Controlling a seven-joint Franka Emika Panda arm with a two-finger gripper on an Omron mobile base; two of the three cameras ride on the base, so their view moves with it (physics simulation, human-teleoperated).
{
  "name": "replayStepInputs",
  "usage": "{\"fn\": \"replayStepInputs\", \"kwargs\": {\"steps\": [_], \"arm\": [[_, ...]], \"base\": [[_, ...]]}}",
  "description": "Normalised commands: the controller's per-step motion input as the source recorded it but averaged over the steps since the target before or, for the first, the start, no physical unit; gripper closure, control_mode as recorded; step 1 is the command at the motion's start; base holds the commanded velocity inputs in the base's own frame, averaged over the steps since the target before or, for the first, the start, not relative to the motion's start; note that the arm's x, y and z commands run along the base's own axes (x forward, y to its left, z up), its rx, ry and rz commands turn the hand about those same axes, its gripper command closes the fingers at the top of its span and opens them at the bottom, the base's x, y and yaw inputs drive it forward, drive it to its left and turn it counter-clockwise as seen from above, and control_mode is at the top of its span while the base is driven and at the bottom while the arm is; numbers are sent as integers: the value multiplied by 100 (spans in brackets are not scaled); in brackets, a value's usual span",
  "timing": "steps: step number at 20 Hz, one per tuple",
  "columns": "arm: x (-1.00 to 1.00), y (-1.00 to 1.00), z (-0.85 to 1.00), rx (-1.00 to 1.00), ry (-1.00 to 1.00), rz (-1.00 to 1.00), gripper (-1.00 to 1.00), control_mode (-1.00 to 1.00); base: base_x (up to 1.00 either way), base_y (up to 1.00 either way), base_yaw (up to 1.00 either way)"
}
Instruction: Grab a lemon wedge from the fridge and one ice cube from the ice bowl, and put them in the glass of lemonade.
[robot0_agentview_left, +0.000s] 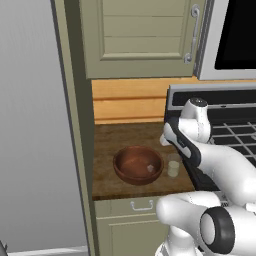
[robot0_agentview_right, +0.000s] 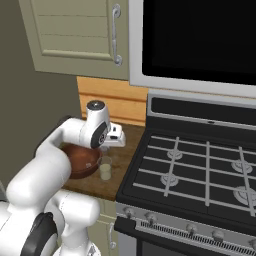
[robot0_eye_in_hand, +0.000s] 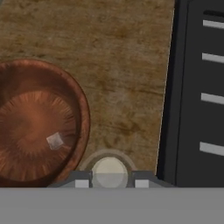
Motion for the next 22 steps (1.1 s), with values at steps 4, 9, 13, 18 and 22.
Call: {"fn": "replayStepInputs", "kwargs": {"steps": [4,9,13,18,22], "arm": [[0,0,-10,0,0,0,100,-100],[0,0,-7,0,0,0,100,-100],[-7,0,-4,0,0,0,100,-100],[-15,1,-2,0,0,0,100,-100],[0,0,0,0,0,0,100,-100]], "base": [[0,0,0],[0,0,0],[0,0,0],[0,0,0],[0,0,0]]}}
